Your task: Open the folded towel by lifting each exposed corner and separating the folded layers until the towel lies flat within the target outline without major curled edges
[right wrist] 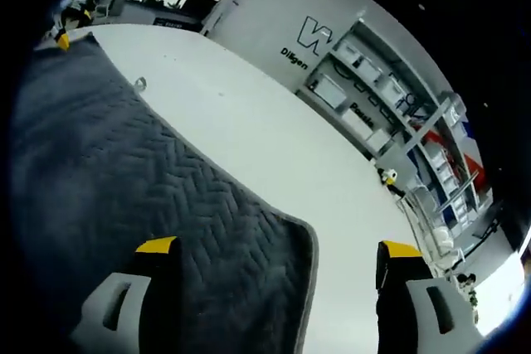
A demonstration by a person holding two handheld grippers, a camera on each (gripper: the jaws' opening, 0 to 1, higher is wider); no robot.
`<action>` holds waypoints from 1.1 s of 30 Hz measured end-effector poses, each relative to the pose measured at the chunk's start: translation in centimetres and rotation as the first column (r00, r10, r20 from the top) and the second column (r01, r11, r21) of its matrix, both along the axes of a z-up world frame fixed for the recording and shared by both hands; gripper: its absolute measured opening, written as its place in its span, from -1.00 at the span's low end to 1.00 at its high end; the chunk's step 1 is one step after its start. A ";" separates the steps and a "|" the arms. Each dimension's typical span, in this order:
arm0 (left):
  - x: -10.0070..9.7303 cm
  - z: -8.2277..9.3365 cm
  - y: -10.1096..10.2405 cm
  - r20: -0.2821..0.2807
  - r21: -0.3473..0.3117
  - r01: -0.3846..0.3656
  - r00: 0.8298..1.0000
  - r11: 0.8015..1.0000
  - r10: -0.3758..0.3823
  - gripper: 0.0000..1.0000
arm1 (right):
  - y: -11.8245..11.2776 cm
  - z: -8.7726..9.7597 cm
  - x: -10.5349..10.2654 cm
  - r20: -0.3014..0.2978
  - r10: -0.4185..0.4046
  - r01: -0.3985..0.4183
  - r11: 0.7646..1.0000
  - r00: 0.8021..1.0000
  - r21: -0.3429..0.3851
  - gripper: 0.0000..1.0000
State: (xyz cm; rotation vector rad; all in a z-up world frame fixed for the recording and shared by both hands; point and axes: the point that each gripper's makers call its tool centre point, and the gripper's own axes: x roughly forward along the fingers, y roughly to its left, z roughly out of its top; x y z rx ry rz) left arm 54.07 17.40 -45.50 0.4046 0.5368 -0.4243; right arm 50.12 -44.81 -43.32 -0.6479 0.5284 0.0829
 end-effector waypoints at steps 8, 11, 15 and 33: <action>-4.1 1.3 0.2 0.016 0.006 0.033 0.999 0.999 -0.033 0.99 | 0.1 1.0 -4.3 0.007 0.066 -0.067 0.995 0.998 0.073 0.99; -6.1 1.6 -0.7 0.005 -0.047 0.072 0.997 0.996 -0.072 0.99 | 0.1 1.4 -5.9 0.010 0.092 -0.092 0.992 0.996 0.084 0.99; -9.3 1.9 -2.0 -0.001 -0.101 0.135 0.991 0.986 -0.135 0.99 | -0.2 1.9 -7.7 0.014 0.105 -0.106 0.991 0.994 0.081 0.99; -19.3 -0.8 -0.8 -0.043 -0.122 0.204 0.977 0.971 -0.210 0.92 | 0.7 1.2 -15.6 -0.003 0.255 -0.250 0.952 0.967 0.178 0.99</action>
